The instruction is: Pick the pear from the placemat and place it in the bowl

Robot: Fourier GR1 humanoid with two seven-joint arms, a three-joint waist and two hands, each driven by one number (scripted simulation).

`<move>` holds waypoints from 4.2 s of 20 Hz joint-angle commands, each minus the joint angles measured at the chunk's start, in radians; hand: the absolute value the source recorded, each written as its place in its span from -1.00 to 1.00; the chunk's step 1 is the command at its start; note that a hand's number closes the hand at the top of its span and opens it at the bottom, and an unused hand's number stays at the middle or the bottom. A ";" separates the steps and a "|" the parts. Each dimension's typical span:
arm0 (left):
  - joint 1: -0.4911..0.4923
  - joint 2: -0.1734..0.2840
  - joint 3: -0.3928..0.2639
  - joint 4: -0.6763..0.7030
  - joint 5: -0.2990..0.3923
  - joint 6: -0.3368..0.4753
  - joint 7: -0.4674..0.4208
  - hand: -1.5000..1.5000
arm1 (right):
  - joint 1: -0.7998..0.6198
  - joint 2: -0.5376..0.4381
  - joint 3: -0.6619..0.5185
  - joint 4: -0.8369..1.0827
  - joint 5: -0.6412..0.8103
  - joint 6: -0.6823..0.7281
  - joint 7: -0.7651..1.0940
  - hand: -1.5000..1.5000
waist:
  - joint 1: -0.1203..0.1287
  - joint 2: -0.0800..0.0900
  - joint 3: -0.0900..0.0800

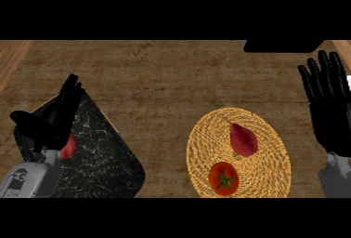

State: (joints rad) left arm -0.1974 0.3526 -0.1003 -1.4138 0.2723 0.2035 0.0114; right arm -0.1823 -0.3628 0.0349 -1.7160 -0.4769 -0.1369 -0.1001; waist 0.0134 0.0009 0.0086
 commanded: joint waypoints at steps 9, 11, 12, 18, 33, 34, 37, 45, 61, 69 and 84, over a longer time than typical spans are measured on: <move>-0.002 -0.073 -0.091 -0.029 -0.061 0.021 0.001 0.00 | 0.088 -0.099 0.322 0.047 0.536 -0.080 0.015 -1.00 | -0.028 -0.007 -0.008; -0.020 -0.097 -0.117 -0.024 -0.095 0.048 0.009 0.00 | 0.182 0.033 0.303 0.072 0.406 -0.086 -0.141 -1.00 | -0.029 -0.002 -0.006; 0.023 -0.078 -0.117 -0.049 -0.097 0.026 -0.013 0.00 | 0.180 0.069 0.323 0.096 0.407 -0.074 -0.207 -1.00 | -0.014 -0.002 -0.007; 0.011 -0.107 -0.115 -0.099 -0.126 0.034 0.062 0.00 | 0.183 0.013 0.256 -0.076 0.454 -0.062 -0.196 -1.00 | -0.016 -0.002 -0.009; 0.068 -0.140 -0.108 -0.118 -0.145 0.009 0.024 0.00 | -0.062 -0.139 0.264 -0.219 0.557 0.090 0.618 -1.00 | -0.005 -0.001 -0.010; 0.049 -0.110 -0.089 -0.124 -0.133 -0.012 0.054 0.00 | -0.100 -0.148 0.266 -0.164 0.534 0.131 0.634 -1.00 | 0.000 0.000 -0.010; 0.042 -0.137 -0.099 -0.148 -0.166 0.030 0.092 0.00 | -0.054 -0.170 0.283 -0.230 0.526 0.193 0.707 -1.00 | -0.012 -0.002 -0.009; 0.061 -0.181 -0.093 -0.124 -0.205 -0.001 0.053 0.00 | -0.017 -0.058 0.308 -0.125 0.621 0.257 0.669 -1.00 | -0.014 -0.001 -0.009; 0.114 -0.209 -0.038 -0.187 -0.238 -0.072 0.076 0.00 | 0.074 0.078 0.143 -0.150 0.551 0.379 0.552 -1.00 | -0.012 -0.002 -0.009; 0.058 -0.237 -0.010 -0.203 -0.261 -0.085 0.158 0.00 | 0.103 0.140 0.107 0.010 0.603 0.418 0.419 -1.00 | -0.011 -0.001 -0.008; 0.029 -0.221 0.092 -0.107 -0.245 -0.168 0.062 0.00 | 0.081 0.143 0.079 0.164 0.793 0.391 0.314 -1.00 | -0.016 -0.001 -0.009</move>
State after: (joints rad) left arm -0.1352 0.0958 -0.0658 -1.5626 -0.0151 0.0834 0.0931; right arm -0.1105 -0.1878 0.1112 -1.5485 0.2542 0.2633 0.2093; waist 0.0009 -0.0004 -0.0002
